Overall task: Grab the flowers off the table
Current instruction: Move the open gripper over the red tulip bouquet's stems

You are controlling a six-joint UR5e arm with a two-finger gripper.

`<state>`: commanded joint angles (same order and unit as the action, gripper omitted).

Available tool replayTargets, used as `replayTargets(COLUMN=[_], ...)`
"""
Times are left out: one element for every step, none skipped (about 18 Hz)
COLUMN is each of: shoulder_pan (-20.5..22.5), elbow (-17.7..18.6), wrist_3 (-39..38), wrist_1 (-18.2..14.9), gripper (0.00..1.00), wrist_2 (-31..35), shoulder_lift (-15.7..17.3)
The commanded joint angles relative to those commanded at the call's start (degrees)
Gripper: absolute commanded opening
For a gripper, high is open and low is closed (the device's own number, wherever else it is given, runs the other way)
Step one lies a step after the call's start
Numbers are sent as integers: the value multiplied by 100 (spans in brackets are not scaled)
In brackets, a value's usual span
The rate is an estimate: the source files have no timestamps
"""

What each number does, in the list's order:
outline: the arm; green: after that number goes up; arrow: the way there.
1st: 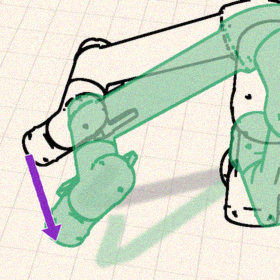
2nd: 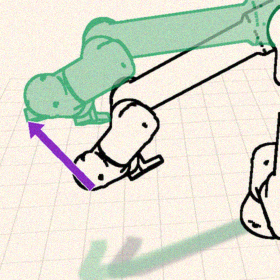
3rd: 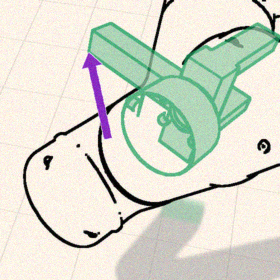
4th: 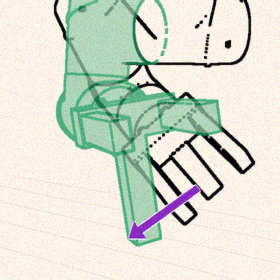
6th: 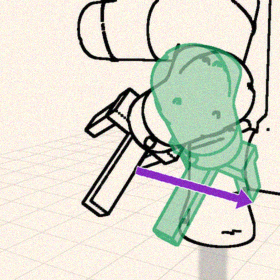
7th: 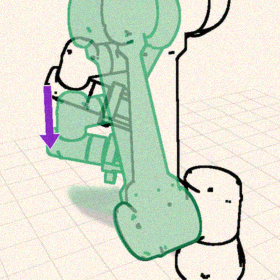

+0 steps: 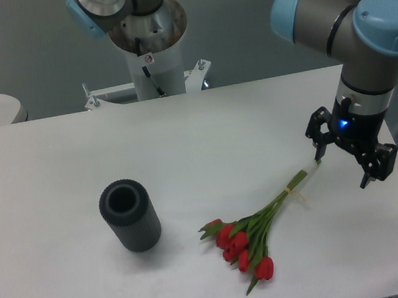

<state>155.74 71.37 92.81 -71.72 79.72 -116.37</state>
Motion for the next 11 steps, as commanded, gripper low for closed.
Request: replayTargets(shoulder_pan=[-9,-17,-18,-18,-35,-96,-149,-184,-211,-237,-298], elbow=[17,78,131,201,272,351,465,588,693,790,869], wrist_3=[-9,-17,-18,-18,-26,-61,-236,-472,-710,-956,-1219], wrist_1=[0,17,70,105,132,193,237,281,325,351,360], gripper=[100,100,100,100,100,100,100,100,100,100,100], wrist_2=[0,-9,-9,0,0,17,18,18,18,18,18], shoulder_lift=[0,0,17,26,44,44,53,61,88,88,79])
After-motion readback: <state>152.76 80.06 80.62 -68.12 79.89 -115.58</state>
